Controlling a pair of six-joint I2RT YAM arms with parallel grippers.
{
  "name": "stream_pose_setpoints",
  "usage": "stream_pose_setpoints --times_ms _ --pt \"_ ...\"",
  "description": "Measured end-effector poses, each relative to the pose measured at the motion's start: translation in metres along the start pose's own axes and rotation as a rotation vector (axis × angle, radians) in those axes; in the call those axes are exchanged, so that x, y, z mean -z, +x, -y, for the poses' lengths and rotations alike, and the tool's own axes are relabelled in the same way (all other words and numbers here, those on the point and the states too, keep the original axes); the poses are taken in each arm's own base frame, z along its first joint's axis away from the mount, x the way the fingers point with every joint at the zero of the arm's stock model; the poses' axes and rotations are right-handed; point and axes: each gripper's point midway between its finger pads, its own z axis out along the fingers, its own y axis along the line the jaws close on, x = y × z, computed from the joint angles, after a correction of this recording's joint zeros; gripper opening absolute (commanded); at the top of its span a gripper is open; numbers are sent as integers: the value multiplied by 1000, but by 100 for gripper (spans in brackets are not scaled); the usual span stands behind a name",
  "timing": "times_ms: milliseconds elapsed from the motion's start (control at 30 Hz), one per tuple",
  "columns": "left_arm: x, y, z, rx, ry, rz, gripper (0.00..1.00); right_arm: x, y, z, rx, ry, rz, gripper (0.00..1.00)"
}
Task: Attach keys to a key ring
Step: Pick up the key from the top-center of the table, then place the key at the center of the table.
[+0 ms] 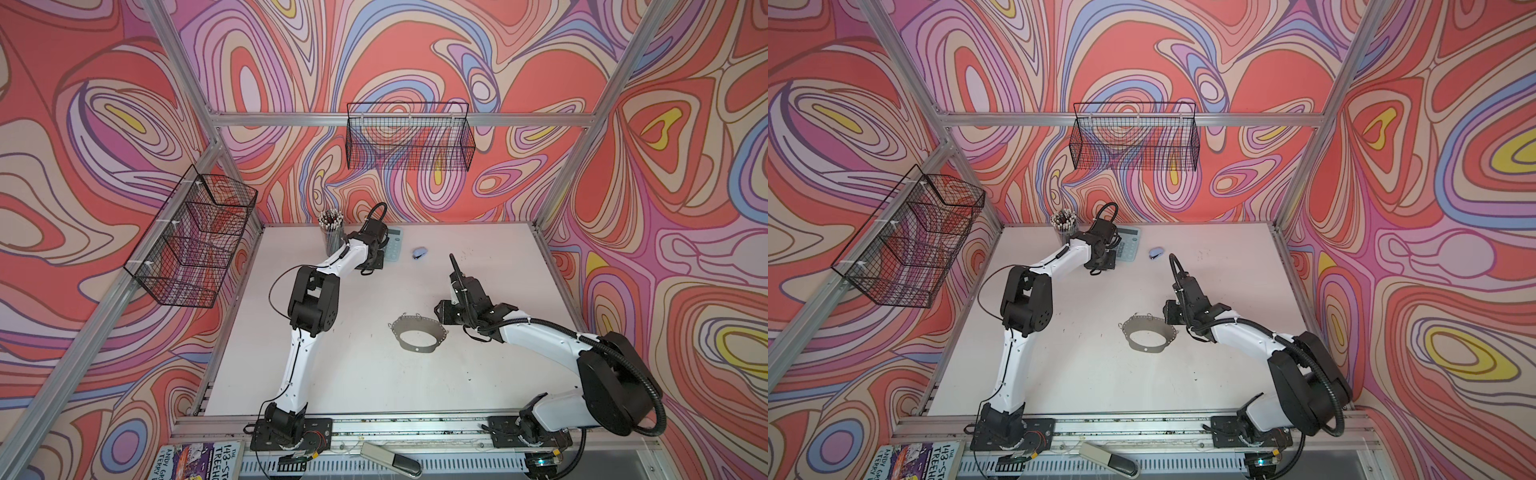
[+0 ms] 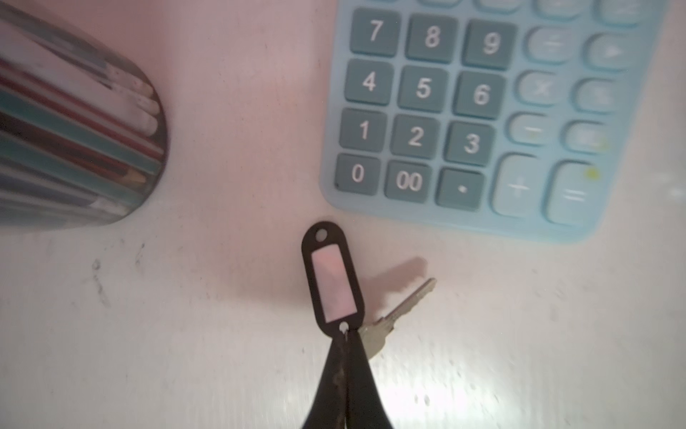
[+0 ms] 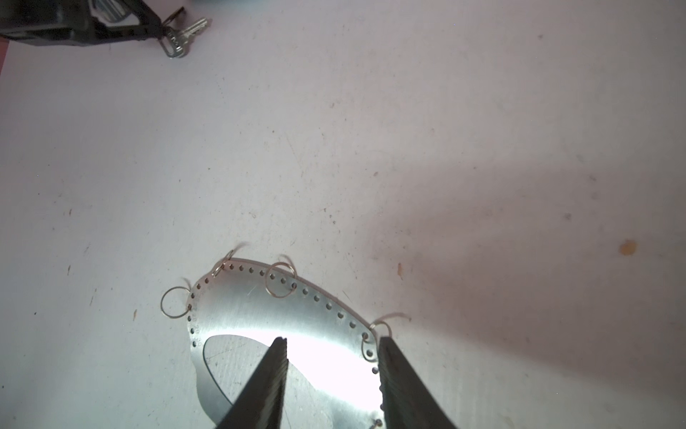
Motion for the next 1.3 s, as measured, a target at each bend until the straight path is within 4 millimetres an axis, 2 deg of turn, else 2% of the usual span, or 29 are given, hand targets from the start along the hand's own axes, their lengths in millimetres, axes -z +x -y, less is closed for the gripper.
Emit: stream_pose_setpoints --times_ms 67,167,233,300,400,467,633,767,800,900,967,1100,1300 --pt "27 -6 22 -23 56 39 0 14 -9 4 -19 19 55 43" --pt "74 -12 70 -79 161 115 0 45 -31 8 -57 41 177 42" --pt "101 -5 105 -129 232 149 0 65 -42 12 -83 60 250 42" --pt "125 13 146 -192 312 161 0 86 -51 18 -111 87 320 41" --pt "138 49 196 -276 405 135 0 112 -57 29 -152 123 397 41" --pt "138 75 222 -330 437 103 0 126 -57 36 -172 141 434 41" --pt "120 123 266 -406 480 25 0 144 -50 48 -203 167 465 40" --pt "90 152 277 -427 470 -43 0 144 -40 54 -208 181 448 40" --pt "84 157 277 -428 464 -57 5 142 -36 55 -206 184 440 40" --pt "73 165 278 -432 451 -78 41 133 -23 58 -197 181 401 41" --pt "72 165 276 -427 440 -80 43 125 -15 57 -189 172 367 41" --pt "85 158 263 -391 415 -39 42 103 0 49 -157 136 271 42" --pt "130 174 192 -267 356 -11 38 69 25 40 -114 82 133 43"
